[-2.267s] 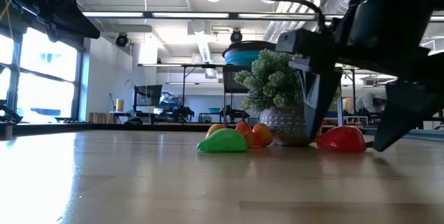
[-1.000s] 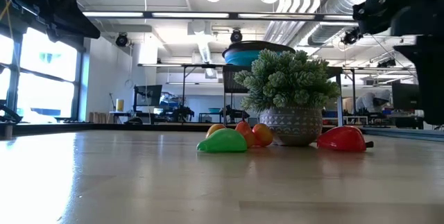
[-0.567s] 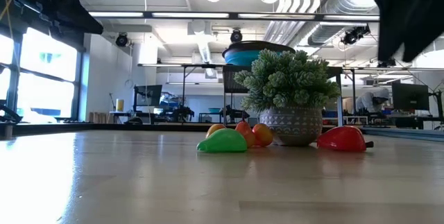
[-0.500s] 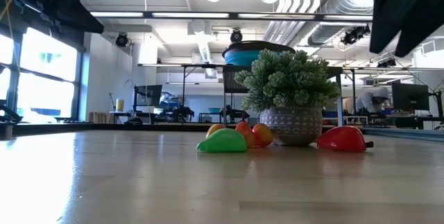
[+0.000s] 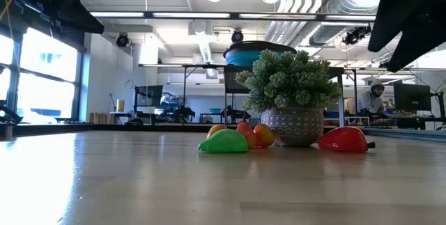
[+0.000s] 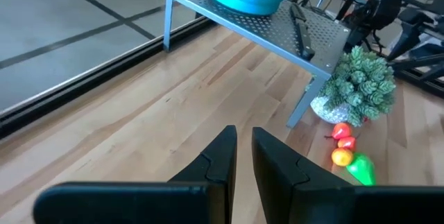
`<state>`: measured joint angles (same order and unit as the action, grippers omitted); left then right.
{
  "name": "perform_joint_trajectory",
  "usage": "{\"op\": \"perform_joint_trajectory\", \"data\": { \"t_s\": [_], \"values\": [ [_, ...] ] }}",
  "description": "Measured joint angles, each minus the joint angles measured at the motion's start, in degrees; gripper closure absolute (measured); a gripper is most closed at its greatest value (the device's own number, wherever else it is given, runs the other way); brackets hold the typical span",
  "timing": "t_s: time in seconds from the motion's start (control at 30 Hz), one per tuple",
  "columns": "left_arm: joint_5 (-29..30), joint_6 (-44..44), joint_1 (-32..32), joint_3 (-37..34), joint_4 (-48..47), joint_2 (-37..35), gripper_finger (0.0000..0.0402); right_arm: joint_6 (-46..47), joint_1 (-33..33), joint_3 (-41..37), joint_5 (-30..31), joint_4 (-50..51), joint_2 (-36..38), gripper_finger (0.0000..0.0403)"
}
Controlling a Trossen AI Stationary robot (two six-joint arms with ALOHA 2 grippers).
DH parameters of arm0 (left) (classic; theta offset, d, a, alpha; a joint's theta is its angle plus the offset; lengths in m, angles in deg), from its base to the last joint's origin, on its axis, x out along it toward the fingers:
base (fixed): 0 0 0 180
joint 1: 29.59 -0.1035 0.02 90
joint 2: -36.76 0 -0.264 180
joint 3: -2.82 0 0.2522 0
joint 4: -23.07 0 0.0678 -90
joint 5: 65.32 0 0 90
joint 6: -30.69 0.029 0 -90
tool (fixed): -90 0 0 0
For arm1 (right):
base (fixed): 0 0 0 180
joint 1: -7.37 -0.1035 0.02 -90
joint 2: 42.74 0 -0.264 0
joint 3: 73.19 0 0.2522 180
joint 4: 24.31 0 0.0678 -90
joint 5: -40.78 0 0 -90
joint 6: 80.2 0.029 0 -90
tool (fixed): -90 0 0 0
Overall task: Pick & Place Fruit
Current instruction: Put the red apple into the blue strainer bowl
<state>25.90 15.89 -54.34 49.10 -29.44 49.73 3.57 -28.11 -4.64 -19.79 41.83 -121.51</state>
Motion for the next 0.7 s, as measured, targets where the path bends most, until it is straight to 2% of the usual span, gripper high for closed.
{"op": "perform_joint_trajectory", "data": {
  "t_s": [0.3,0.57,0.7],
  "values": [
    [1.3,0.0,0.0,0.0,0.0,0.0,0.0358,-14.2,1.7,-5.7,-1.5,-2.4,4.4,0.0032],
    [1.3,-0.6,0.0,0.0,-0.1,0.0,0.0358,-27.3,1.8,-16.6,-9.5,-20.1,7.5,0.0032],
    [1.3,0.0,0.0,0.0,-0.4,0.0,0.0358,-34.2,1.8,-18.9,-10.1,-26.5,7.7,0.0032]
  ]
}}
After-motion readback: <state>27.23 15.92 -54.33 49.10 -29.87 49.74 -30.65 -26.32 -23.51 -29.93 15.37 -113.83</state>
